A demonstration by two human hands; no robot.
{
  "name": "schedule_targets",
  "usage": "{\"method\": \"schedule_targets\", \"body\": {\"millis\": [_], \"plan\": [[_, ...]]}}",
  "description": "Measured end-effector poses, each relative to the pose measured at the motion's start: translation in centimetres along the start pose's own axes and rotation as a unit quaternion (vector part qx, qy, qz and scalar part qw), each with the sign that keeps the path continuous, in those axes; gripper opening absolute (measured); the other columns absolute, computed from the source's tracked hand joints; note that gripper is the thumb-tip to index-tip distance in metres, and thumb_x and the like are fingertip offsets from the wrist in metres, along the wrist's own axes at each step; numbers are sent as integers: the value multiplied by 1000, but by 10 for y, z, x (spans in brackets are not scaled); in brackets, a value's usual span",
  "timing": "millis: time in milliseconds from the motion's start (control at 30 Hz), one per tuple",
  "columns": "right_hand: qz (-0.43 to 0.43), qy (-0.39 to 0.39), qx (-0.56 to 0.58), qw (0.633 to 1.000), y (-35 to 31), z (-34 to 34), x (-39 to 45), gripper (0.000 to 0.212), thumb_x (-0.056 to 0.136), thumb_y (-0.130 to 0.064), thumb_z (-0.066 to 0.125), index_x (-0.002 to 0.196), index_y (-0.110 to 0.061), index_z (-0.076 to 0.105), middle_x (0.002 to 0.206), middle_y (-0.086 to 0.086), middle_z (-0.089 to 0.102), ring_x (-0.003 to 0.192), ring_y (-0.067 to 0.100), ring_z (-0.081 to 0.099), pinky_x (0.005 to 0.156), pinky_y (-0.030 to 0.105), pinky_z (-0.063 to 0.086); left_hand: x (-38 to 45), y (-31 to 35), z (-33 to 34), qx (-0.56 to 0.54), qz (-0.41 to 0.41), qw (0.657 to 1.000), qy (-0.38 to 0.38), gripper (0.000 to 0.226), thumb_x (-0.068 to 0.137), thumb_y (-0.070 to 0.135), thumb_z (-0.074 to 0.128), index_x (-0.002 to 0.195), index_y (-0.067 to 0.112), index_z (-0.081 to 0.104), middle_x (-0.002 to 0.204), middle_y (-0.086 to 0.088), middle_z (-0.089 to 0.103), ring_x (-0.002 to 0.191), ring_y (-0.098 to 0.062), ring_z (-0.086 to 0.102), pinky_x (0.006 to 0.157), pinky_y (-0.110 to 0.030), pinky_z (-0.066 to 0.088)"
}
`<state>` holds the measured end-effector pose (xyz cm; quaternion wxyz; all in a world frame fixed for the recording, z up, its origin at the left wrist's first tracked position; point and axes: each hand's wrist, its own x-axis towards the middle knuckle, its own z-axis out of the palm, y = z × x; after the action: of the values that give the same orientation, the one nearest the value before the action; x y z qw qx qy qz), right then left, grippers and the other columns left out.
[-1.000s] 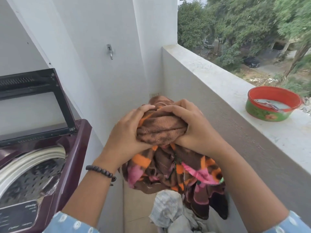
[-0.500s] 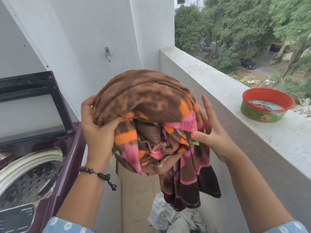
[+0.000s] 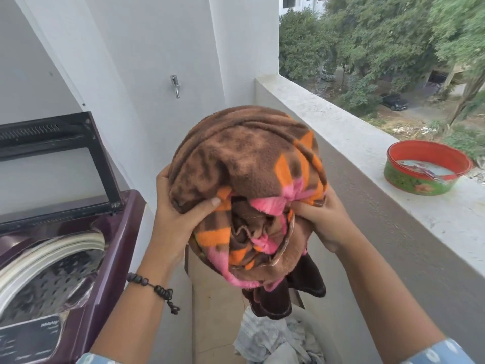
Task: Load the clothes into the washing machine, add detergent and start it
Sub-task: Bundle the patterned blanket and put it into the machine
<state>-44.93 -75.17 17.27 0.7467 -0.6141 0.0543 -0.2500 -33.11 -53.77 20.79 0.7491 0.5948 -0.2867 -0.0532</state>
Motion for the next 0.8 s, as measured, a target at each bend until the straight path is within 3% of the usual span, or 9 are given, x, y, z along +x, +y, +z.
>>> {"method": "schedule_targets", "body": {"millis": [67, 167, 233, 300, 400, 467, 567, 667, 800], "plan": [[-30, 9, -22, 999, -8, -1, 2, 71, 62, 3, 74, 127, -13, 52, 103, -1, 74, 96, 16, 71, 78, 28, 55, 1, 4, -12, 36, -34, 997, -64, 104, 51, 32, 95, 137, 31, 37, 133, 9, 57, 115, -4, 61, 83, -20, 54], [-90, -13, -121, 989, -17, 2, 6, 74, 58, -2, 80, 127, -15, 54, 108, -3, 70, 99, 13, 66, 87, 31, 53, 5, 18, -23, 204, -14, 969, -136, 132, 43, 53, 88, 148, 46, 9, 151, 31, 21, 130, 23, 30, 102, -8, 36], [-130, -37, -231, 963, -21, 8, 9, 75, 57, -13, 82, 127, -19, 55, 117, -2, 65, 109, 11, 62, 98, 34, 49, 7, 27, -22, 369, 33, 913, -173, 138, 44, 63, 81, 147, 52, -9, 156, 32, -7, 142, 17, -4, 121, -27, 13], [-159, -58, -296, 940, -22, 15, 11, 72, 59, -13, 80, 125, -25, 58, 119, -1, 62, 114, 11, 58, 102, 36, 45, 8, 33, -16, 528, 70, 819, -211, 145, 44, 70, 79, 144, 52, -24, 155, 24, -30, 142, -3, -33, 117, -55, -9], [-170, -103, -315, 928, -27, 22, 12, 67, 63, -13, 81, 126, -21, 61, 112, -2, 58, 111, 8, 57, 98, 23, 42, 9, 32, -4, 610, 116, 744, -245, 144, 45, 73, 74, 143, 49, -29, 158, 16, -28, 144, -15, -33, 111, -65, -14], [-184, -113, -311, 926, -32, 25, 12, 64, 65, -13, 82, 125, -18, 61, 108, 0, 57, 109, 10, 57, 95, 20, 40, 10, 33, 3, 571, 134, 771, -248, 129, 49, 73, 68, 149, 49, -10, 160, 15, 9, 150, -13, 3, 114, -69, -1], [-223, -105, -323, 914, -42, 30, 10, 61, 65, -12, 83, 121, -24, 61, 108, -2, 57, 109, 11, 56, 97, 25, 41, 13, 27, 5, 476, 183, 837, -198, 92, 62, 67, 69, 143, 37, 36, 134, 14, 52, 123, -12, 52, 105, -53, 41], [-211, -102, -358, 904, -47, 31, 9, 75, 65, -16, 86, 131, -31, 53, 120, -1, 56, 118, 15, 52, 105, 40, 40, 11, 20, 4, 435, 204, 864, -149, 76, 66, 60, 72, 132, 28, 52, 119, 10, 60, 110, -14, 60, 87, -41, 53], [-155, -107, -314, 931, -48, 16, 5, 102, 63, -39, 87, 148, -36, 31, 140, -8, 46, 133, 7, 44, 111, 38, 37, 8, 18, 1, 414, 242, 870, -110, 68, 68, 55, 72, 127, 26, 54, 112, 11, 58, 106, -14, 60, 87, -31, 51]]}}
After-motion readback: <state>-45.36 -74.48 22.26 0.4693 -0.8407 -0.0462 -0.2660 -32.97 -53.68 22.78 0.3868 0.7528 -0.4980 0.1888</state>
